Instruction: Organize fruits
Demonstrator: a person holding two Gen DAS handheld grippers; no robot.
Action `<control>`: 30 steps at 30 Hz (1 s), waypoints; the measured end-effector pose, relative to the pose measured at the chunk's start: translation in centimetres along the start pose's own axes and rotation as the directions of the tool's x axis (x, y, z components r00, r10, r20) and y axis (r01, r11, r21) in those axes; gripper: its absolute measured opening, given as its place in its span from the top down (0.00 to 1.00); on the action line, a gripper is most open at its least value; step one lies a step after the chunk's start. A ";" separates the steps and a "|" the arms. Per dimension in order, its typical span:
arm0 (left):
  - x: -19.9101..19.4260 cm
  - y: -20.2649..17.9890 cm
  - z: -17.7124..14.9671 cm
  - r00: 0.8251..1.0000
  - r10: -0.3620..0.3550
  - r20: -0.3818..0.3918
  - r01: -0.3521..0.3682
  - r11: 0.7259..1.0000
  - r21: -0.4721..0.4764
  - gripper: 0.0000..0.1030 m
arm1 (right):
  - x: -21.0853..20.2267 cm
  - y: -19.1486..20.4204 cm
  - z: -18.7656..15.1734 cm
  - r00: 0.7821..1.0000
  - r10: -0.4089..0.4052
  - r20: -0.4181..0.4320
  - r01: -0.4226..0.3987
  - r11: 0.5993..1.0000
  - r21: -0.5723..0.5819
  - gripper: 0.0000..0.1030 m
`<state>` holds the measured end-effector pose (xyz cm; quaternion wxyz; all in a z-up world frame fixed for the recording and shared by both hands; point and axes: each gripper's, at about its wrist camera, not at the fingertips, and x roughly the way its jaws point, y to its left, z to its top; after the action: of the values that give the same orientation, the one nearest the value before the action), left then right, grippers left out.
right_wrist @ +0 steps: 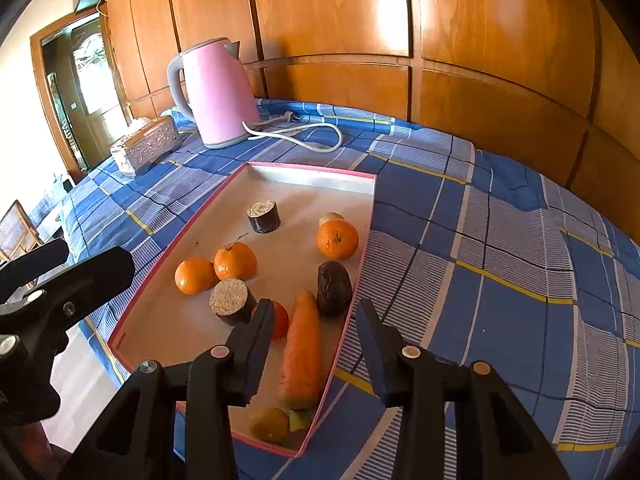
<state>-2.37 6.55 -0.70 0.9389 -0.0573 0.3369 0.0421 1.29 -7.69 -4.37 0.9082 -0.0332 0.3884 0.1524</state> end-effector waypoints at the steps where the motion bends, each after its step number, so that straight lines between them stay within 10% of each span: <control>1: -0.1 0.0 0.0 1.000 0.002 0.004 -0.002 1.000 -0.001 0.00 | 0.0 0.0 0.0 1.000 0.000 0.001 0.000 1.000 -0.001 0.59; 30: -0.1 0.0 0.0 1.000 0.008 0.004 -0.008 1.000 0.006 0.00 | -0.2 0.7 0.1 1.000 -0.012 0.012 0.012 1.000 -0.026 0.59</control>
<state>-2.46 6.59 -0.61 0.9395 -0.0529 0.3355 0.0448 1.04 -7.07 -4.13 0.9108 -0.0465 0.3809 0.1523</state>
